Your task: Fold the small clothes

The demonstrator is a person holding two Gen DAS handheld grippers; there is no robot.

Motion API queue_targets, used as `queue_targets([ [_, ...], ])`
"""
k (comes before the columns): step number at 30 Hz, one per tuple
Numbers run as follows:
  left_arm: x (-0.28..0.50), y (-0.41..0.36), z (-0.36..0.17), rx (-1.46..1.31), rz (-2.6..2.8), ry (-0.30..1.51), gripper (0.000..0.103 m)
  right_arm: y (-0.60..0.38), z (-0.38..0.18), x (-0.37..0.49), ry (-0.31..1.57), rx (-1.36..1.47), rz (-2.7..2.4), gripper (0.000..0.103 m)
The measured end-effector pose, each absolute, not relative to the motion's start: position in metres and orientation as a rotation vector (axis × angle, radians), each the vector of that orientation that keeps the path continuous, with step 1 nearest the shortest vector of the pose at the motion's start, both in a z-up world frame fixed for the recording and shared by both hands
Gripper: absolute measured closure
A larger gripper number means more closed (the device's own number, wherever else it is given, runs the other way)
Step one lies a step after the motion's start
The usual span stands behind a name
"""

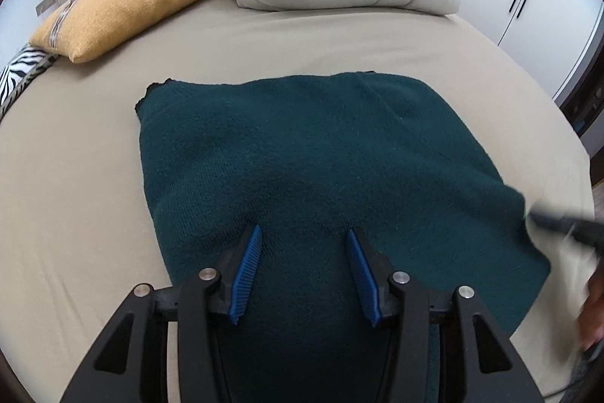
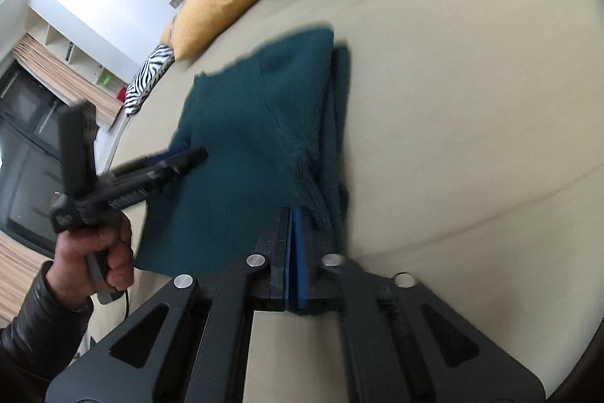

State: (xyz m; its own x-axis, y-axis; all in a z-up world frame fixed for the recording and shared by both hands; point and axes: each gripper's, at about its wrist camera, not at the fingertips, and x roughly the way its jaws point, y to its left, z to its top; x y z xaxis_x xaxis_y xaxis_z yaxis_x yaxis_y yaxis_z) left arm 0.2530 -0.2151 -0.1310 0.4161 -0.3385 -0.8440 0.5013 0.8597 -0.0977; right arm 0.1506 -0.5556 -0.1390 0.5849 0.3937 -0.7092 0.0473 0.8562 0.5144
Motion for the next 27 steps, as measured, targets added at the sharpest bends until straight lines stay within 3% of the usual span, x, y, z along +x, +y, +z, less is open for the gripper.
queue_targets([
  [3, 0.250, -0.217, -0.131, 0.196, -0.515, 1.004, 0.052, -0.569, -0.105, 0.170, 0.855, 0.535, 0.198, 0.095],
  [6, 0.250, -0.219, -0.131, 0.211, -0.509, 1.005, 0.052, -0.556, -0.099, 0.213, 0.894, 0.507, 0.242, 0.095],
  [11, 0.253, -0.216, -0.132, 0.196, -0.523, 1.007, 0.052, -0.508, -0.123, 0.287, 1.067, 0.481, 0.332, 0.095],
  [14, 0.252, -0.216, -0.133, 0.196, -0.525, 1.005, 0.052, -0.510, -0.151, 0.314, 1.132, 0.510, 0.271, 0.103],
  [27, 0.255, -0.215, -0.135, 0.180, -0.537, 0.996, 0.052, -0.582, -0.175, 0.321, 0.909, 0.741, 0.179, 0.103],
])
